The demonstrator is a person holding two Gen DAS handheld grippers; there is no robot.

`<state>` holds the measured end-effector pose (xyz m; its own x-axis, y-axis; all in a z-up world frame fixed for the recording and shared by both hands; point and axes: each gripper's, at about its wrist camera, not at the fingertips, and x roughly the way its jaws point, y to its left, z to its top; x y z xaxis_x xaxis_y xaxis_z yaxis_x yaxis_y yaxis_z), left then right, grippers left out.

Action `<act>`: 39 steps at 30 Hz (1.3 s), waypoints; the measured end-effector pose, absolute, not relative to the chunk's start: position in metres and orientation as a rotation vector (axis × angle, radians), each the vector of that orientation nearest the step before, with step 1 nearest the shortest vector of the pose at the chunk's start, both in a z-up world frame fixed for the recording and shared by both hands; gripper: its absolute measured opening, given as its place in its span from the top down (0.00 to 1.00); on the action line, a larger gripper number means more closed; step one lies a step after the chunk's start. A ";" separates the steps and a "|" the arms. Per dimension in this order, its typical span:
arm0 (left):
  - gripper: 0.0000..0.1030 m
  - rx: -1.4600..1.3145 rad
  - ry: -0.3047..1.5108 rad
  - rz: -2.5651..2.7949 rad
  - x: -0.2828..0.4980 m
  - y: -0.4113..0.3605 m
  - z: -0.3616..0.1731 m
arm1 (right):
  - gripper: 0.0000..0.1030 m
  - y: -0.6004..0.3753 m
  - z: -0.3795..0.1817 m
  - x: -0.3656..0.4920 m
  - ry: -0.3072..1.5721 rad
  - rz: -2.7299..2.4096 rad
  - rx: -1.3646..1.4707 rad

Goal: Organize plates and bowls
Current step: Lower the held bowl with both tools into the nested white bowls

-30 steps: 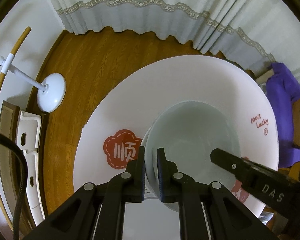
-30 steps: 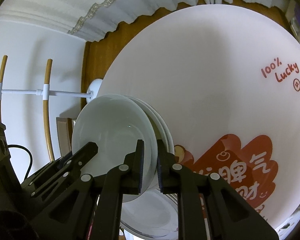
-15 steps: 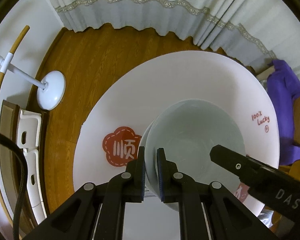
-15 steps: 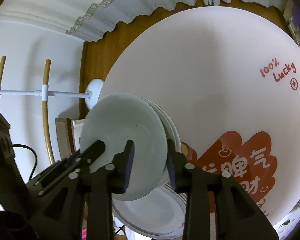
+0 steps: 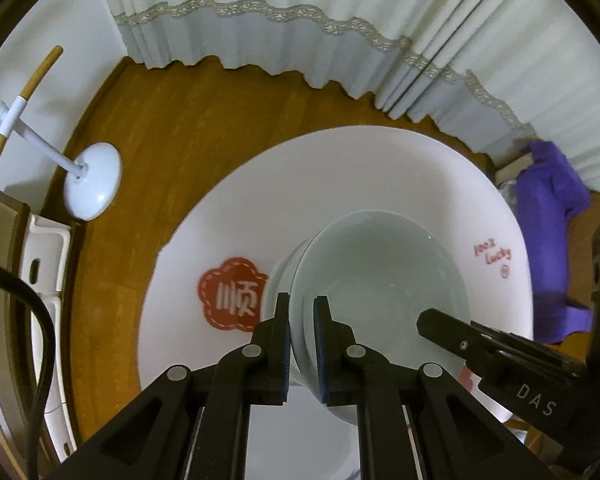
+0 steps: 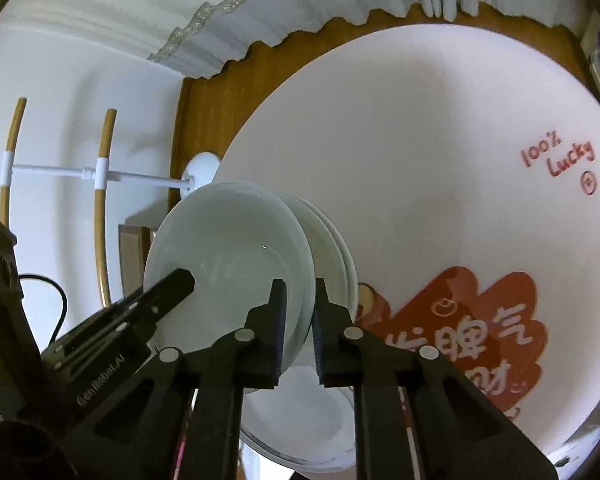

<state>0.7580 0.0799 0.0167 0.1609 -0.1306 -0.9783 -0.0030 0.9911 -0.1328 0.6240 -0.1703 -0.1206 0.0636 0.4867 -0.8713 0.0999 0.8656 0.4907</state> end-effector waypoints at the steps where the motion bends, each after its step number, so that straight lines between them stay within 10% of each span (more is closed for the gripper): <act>1: 0.94 -0.113 1.407 -0.097 0.757 0.079 0.015 | 0.89 -0.172 -0.119 0.622 1.493 0.309 0.472; 39: 0.94 -0.183 1.437 -0.081 0.763 0.090 -0.014 | 0.86 -0.168 -0.120 0.632 1.540 0.241 0.397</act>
